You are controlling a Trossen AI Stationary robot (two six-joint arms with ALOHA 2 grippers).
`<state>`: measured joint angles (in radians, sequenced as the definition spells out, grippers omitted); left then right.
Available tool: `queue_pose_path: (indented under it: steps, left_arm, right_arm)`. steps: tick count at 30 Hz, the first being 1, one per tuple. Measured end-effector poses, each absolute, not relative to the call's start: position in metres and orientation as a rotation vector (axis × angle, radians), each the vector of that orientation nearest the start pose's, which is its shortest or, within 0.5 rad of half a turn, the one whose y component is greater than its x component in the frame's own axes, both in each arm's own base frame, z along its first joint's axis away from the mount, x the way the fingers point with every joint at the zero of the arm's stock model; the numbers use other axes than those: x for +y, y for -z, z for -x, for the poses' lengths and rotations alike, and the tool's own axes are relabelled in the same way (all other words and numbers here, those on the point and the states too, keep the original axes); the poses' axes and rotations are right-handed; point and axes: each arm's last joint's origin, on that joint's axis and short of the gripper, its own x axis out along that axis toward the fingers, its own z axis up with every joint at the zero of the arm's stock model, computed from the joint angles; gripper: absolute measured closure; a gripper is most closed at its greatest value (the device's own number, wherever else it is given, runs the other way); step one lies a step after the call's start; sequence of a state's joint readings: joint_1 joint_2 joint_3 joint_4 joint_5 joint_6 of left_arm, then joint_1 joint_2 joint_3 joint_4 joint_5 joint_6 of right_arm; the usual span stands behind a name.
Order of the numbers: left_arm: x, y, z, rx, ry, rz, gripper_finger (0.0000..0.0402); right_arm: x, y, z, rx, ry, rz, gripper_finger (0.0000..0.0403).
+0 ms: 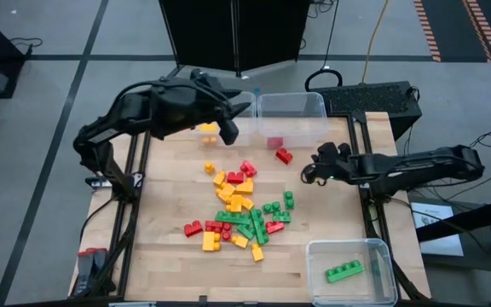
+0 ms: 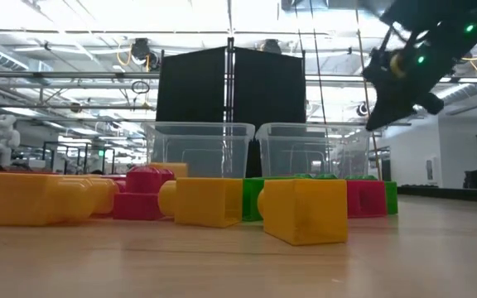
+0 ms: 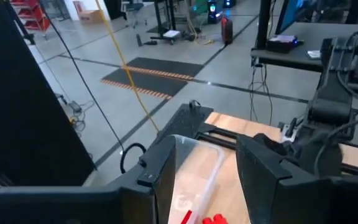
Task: Sort blocks
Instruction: Put the red game piece into the top right transparent bin
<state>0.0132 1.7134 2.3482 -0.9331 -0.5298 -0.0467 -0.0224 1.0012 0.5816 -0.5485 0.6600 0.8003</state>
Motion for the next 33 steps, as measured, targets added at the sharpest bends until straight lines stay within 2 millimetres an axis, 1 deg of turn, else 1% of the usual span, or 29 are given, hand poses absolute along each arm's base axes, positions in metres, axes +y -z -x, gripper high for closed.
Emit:
queue_pose_path:
  steps: [3,7,11,14,20,26,33]
  left_arm:
    - [0.012,-0.533,-0.305,0.273,-0.532,-0.035,0.0263]
    - [0.005,-0.533,-0.304,0.271,-0.509,-0.037,0.0263]
    - [-0.001,-0.533,-0.304,0.275,-0.491,-0.041,0.0263]
    - [-0.005,-0.533,-0.304,0.273,-0.479,-0.04,0.0263]
    - [-0.012,-0.533,-0.304,0.268,-0.459,-0.023,0.0263]
    - [-0.016,-0.529,-0.303,0.306,-0.45,-0.016,0.0263]
    - [-0.018,-0.525,-0.301,0.346,-0.451,-0.004,0.0263]
  right_arm:
    - [-0.025,-0.196,-0.184,0.645,1.001,-0.398,0.0402]
    - [-0.028,-0.185,-0.197,0.609,1.074,-0.38,0.0402]
    - [-0.031,-0.175,-0.212,0.566,1.081,-0.398,0.0403]
    - [-0.031,-0.166,-0.22,0.568,1.081,-0.401,0.0403]
    - [-0.032,-0.151,-0.228,0.6,1.091,-0.393,0.0403]
    - [-0.032,-0.141,-0.238,0.584,1.082,-0.404,0.0403]
    - [-0.039,-0.125,-0.245,0.584,1.107,-0.414,0.0403]
